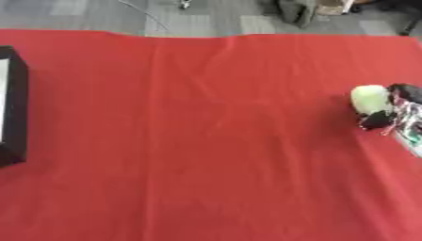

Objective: Pick up the objects with one hand, pass them to the other hand, and then place them into the box on the other side of the table.

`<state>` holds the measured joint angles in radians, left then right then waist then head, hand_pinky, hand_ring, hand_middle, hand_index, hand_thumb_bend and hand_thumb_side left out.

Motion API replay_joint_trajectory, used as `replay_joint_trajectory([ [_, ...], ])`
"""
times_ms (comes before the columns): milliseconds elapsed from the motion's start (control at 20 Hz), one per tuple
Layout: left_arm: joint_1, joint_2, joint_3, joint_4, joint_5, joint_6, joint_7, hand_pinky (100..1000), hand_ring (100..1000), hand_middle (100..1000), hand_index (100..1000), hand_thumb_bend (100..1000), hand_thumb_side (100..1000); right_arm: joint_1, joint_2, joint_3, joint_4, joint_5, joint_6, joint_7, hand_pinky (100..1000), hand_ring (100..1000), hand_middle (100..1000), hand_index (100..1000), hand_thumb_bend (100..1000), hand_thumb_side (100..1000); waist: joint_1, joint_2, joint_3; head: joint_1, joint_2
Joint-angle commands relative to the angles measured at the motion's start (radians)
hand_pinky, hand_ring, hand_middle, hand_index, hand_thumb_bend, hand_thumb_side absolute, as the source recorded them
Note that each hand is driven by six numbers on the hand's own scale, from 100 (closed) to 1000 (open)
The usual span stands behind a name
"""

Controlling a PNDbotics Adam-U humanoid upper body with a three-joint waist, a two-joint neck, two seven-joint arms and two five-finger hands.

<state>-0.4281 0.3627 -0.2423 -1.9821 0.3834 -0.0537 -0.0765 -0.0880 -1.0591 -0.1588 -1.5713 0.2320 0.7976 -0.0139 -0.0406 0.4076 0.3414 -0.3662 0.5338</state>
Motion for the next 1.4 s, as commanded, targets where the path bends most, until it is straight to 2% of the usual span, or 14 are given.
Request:
replay_joint_trajectory([
  [50, -0.009, 0.012, 0.012, -0.018, -0.004, -0.004, 0.004, 980, 784, 771, 783, 179, 771, -0.004, -0.023, -0.005, 0.004, -0.013, 0.0, -0.013, 856, 848, 785, 872, 104, 130, 0.002, -0.016, 0.001, -0.02, -0.013],
  [350, -0.007, 0.011, 0.012, -0.018, -0.007, -0.003, 0.007, 982, 783, 771, 782, 178, 773, -0.009, -0.019, -0.005, 0.0, -0.054, -0.023, -0.063, 848, 823, 742, 830, 100, 100, 0.005, -0.017, -0.002, -0.036, -0.013],
  [450, -0.005, 0.01, 0.012, -0.018, -0.008, -0.003, 0.008, 982, 783, 771, 782, 178, 774, -0.009, -0.019, -0.003, -0.007, -0.062, -0.036, -0.09, 838, 790, 681, 777, 100, 100, 0.006, -0.018, -0.003, -0.038, -0.011],
  [550, -0.004, 0.009, 0.012, -0.018, -0.008, -0.002, 0.008, 982, 783, 771, 782, 179, 774, -0.007, -0.018, 0.001, -0.014, -0.059, -0.043, -0.123, 830, 777, 658, 758, 100, 100, 0.007, -0.018, -0.004, -0.038, -0.009],
  [600, -0.004, 0.009, 0.012, -0.018, -0.008, -0.002, 0.008, 982, 783, 771, 781, 178, 774, -0.006, -0.018, 0.003, -0.018, -0.056, -0.045, -0.138, 813, 747, 604, 712, 100, 100, 0.007, -0.019, -0.004, -0.036, -0.008],
  [850, 0.0, 0.009, 0.013, -0.018, -0.011, -0.001, 0.008, 983, 782, 771, 779, 177, 773, -0.001, -0.016, -0.004, -0.045, -0.042, -0.043, -0.235, 784, 670, 519, 625, 100, 100, 0.007, -0.024, -0.008, -0.025, -0.001],
  [1050, 0.004, 0.011, 0.014, -0.018, -0.013, -0.001, 0.011, 983, 782, 770, 778, 176, 770, 0.027, -0.014, -0.012, -0.112, -0.063, -0.048, -0.307, 772, 646, 485, 582, 100, 100, 0.005, -0.03, -0.011, -0.014, 0.005],
  [1250, 0.011, 0.012, 0.016, -0.018, -0.014, 0.0, 0.014, 983, 782, 771, 779, 176, 769, 0.062, -0.01, -0.023, -0.196, -0.082, -0.044, -0.338, 767, 632, 478, 570, 100, 100, 0.003, -0.038, -0.015, -0.003, 0.012],
  [1400, 0.013, 0.019, 0.019, -0.018, -0.016, 0.0, 0.018, 983, 781, 770, 779, 166, 762, 0.106, 0.007, -0.025, -0.313, -0.091, -0.046, -0.356, 759, 621, 477, 567, 100, 100, 0.003, -0.046, -0.021, 0.015, 0.017],
])
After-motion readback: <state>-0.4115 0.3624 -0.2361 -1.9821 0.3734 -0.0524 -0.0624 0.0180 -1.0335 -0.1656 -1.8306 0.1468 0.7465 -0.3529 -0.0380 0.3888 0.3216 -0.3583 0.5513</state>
